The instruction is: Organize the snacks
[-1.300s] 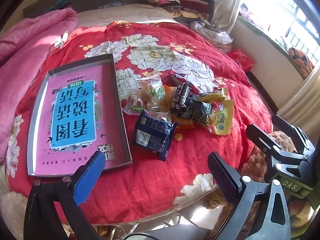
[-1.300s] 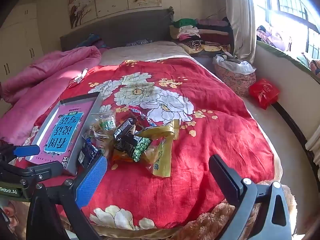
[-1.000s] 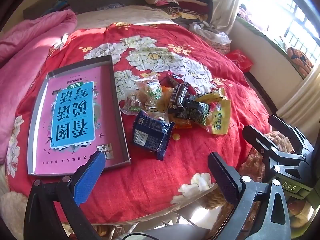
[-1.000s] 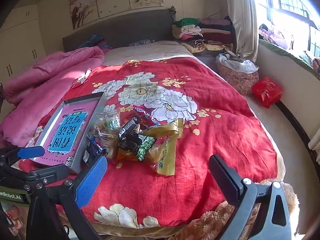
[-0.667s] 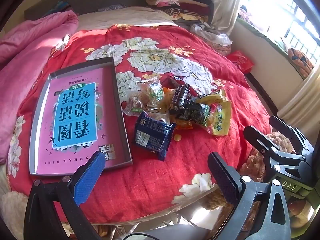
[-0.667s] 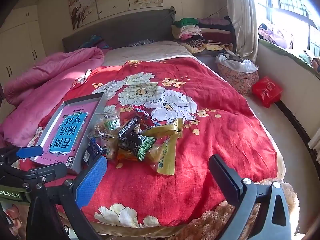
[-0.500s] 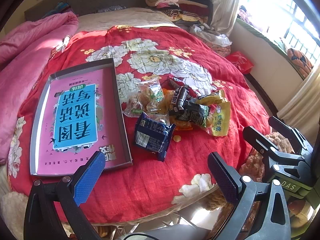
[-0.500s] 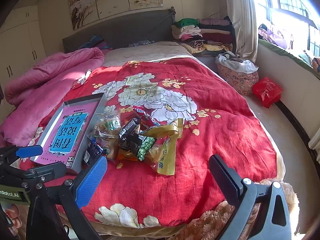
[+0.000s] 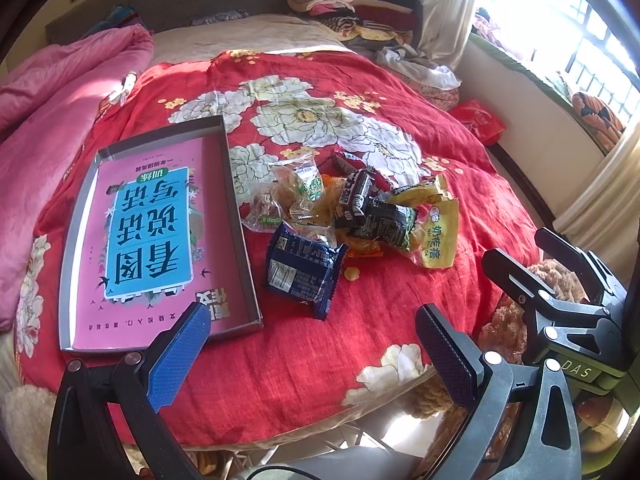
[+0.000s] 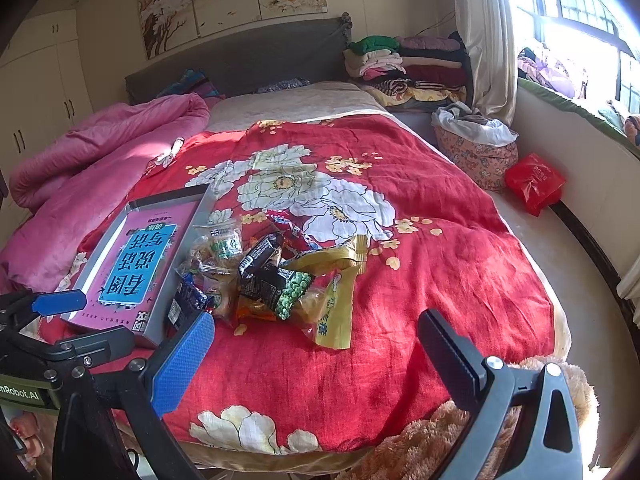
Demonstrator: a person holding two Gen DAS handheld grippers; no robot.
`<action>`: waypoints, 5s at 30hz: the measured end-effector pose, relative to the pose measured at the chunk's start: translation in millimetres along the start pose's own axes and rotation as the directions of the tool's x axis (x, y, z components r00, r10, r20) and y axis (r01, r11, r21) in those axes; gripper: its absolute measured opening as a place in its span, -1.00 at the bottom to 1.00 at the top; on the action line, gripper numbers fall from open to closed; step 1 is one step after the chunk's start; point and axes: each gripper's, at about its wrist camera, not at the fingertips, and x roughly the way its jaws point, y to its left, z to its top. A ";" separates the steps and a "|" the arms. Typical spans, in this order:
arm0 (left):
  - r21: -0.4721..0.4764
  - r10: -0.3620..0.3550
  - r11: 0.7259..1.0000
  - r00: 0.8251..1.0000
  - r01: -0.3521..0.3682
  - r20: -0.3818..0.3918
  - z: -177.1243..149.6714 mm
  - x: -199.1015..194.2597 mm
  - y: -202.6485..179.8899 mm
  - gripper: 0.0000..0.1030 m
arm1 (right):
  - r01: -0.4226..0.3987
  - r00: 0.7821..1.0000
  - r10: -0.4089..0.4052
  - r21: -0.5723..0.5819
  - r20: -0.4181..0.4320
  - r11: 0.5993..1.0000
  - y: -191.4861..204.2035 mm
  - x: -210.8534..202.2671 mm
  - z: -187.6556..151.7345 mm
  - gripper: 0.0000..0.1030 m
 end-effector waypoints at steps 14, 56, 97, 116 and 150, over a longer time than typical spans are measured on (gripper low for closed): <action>0.002 0.001 1.000 1.000 -0.001 -0.001 -1.3 0.3 0.3 0.99 | -0.001 1.000 0.001 0.002 -0.007 1.000 -1.0 5.0 -1.2 0.99; 0.036 -0.019 0.999 0.998 0.021 -0.063 17.8 49.4 26.0 0.99 | -0.020 0.999 0.018 -0.070 -0.027 0.997 9.9 23.7 -0.1 0.99; 0.114 -0.070 0.989 0.980 0.093 -0.187 27.0 123.5 24.9 0.97 | -0.187 0.974 0.107 -0.445 -0.198 0.876 33.3 126.5 25.2 0.75; 0.057 -0.136 0.988 0.981 0.145 -0.141 29.0 123.0 37.6 0.64 | -0.161 0.984 0.080 -0.595 -0.160 0.788 55.2 129.9 6.5 0.12; -0.072 -0.200 0.978 0.977 0.195 -0.077 26.3 102.7 62.2 0.11 | -0.279 0.957 0.210 -0.451 -0.199 0.848 38.8 120.8 15.4 -0.52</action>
